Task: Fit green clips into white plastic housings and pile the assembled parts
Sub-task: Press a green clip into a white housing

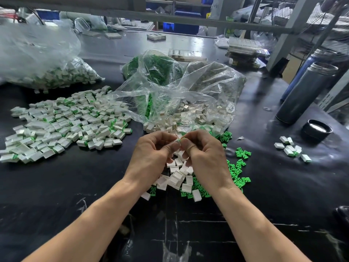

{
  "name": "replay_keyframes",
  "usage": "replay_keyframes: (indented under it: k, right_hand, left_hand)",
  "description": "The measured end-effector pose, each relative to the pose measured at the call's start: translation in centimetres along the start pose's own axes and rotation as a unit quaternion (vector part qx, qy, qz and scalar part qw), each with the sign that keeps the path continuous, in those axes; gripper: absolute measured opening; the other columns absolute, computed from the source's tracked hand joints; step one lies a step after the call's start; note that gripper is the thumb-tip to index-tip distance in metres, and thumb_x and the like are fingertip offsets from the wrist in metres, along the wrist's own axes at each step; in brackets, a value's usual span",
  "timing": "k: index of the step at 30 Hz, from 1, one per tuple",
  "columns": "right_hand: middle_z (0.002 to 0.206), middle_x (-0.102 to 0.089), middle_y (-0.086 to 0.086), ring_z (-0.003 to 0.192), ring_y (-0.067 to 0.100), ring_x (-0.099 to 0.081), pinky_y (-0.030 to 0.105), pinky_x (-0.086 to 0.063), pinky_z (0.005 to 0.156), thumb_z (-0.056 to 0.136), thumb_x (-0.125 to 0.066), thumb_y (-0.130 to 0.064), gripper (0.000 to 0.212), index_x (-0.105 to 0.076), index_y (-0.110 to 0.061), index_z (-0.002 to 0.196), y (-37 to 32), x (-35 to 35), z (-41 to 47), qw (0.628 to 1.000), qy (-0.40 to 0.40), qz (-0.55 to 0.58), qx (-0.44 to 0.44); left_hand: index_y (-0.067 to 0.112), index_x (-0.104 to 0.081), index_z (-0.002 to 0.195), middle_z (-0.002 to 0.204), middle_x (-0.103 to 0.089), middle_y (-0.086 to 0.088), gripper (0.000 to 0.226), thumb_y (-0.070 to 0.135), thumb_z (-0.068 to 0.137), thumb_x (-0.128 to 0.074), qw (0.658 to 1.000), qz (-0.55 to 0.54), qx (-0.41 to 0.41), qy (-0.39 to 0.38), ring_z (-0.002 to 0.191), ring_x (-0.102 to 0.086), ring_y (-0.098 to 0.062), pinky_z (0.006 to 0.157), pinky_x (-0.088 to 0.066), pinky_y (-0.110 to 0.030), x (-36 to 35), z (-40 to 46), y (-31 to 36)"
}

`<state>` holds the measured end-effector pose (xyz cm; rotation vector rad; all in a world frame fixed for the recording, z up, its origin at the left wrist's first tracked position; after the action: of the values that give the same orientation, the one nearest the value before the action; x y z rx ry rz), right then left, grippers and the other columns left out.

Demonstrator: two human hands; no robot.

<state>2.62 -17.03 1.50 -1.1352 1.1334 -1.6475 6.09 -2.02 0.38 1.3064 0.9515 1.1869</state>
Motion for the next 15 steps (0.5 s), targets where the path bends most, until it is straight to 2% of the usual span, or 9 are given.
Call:
replay_keyframes:
  k: [2,5,7,12,15]
  right_hand:
    - [0.081,-0.071,0.003,0.075,0.026,-0.067,0.053,-0.058,0.069,0.099,-0.068,-0.018,0.014,-0.069,-0.027,0.088,-0.09,-0.06,0.03,1.0,-0.012,-0.004,0.005]
    - [0.081,-0.071,0.001,0.074,0.023,-0.068,0.054,-0.059,0.07,0.099,-0.068,-0.018,0.016,-0.068,-0.029,0.087,-0.13,-0.03,0.0,1.0,-0.024,-0.009,0.012]
    - [0.082,-0.072,0.001,0.076,0.025,-0.069,0.055,-0.059,0.07,0.098,-0.069,-0.016,0.018,-0.069,-0.029,0.087,-0.13,-0.05,-0.06,0.999,-0.029,-0.011,0.015]
    - [0.082,-0.07,-0.002,0.076,0.023,-0.069,0.053,-0.06,0.068,0.096,-0.069,-0.01,0.019,-0.069,-0.026,0.087,-0.18,0.03,-0.16,0.998,-0.033,-0.04,0.028]
    - [0.081,-0.07,-0.003,0.074,0.024,-0.069,0.052,-0.059,0.067,0.094,-0.07,-0.006,0.021,-0.069,-0.025,0.085,-0.36,0.09,-0.26,0.997,-0.03,-0.056,0.038]
  left_hand:
    - [0.018,-0.074,0.092,0.08,-0.075,0.001,0.004,0.015,0.092,-0.076,1.0,0.003,-0.005,-0.001,0.065,-0.065,-0.015,0.062,-0.057,-0.025,0.13,-0.04,0.11]
    - [0.016,-0.075,0.091,0.082,-0.076,-0.003,0.004,0.012,0.091,-0.076,1.0,0.011,-0.019,-0.003,0.068,-0.065,-0.018,0.068,-0.06,-0.038,0.13,-0.11,0.5]
    - [0.015,-0.076,0.089,0.081,-0.076,-0.004,0.007,0.008,0.09,-0.076,0.999,0.021,-0.028,-0.001,0.069,-0.066,-0.019,0.068,-0.06,-0.04,0.2,-0.21,0.77]
    - [0.02,-0.077,0.083,0.078,-0.075,-0.003,0.017,0.003,0.088,-0.076,0.997,0.065,-0.03,0.009,0.062,-0.064,-0.014,0.059,-0.06,-0.035,0.51,-0.22,0.86]
    - [0.02,-0.077,0.084,0.078,-0.075,0.006,0.018,0.002,0.087,-0.078,0.995,0.092,-0.044,0.004,0.064,-0.066,-0.004,0.059,-0.055,-0.021,0.61,-0.2,0.97]
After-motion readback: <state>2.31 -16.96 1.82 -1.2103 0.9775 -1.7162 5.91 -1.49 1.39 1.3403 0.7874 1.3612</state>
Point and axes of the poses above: each hand's wrist, its own z-axis towards the middle knuckle, its own x-axis out of the back of the hand, y = z × x, the point moved 8 cm from there along z, towards the middle knuckle
